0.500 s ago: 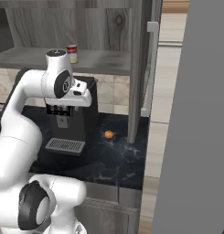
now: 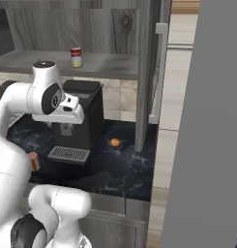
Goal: Restock the canned food cabinet by taking the new fresh canned food from the counter and placing it in the cabinet. Then, take the old canned food from the cabinet and place it on the counter.
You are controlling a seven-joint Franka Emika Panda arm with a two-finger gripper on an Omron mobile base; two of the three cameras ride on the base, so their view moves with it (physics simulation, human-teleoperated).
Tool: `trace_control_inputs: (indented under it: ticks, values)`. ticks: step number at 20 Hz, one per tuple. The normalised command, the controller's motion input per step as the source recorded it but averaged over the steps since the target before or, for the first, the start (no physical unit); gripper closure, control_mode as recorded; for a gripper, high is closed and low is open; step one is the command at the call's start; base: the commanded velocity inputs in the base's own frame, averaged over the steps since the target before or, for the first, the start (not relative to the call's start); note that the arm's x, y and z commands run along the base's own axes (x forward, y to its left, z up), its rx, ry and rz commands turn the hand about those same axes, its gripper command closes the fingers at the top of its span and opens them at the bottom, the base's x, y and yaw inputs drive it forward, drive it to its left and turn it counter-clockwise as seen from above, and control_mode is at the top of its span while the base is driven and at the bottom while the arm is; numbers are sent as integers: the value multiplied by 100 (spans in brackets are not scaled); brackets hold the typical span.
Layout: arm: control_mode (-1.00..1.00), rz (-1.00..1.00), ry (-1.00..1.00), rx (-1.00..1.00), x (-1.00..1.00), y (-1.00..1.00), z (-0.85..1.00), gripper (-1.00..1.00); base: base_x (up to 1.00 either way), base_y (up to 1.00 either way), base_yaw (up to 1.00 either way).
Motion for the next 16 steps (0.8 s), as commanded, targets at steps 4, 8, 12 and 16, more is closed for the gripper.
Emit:
trace_control_inputs:
  ticks: [4,8,12,16]
  values:
    - [-100,0,0,0,-94,73,-79,-100,0,0,0]
    - [-100,0,0,0,-59,95,-94,-100,0,0,0]
    - [-100,0,1,0,-19,85,-73,-100,0,0,0]
    - [-100,-3,0,0,9,59,-49,-100,0,0,0]
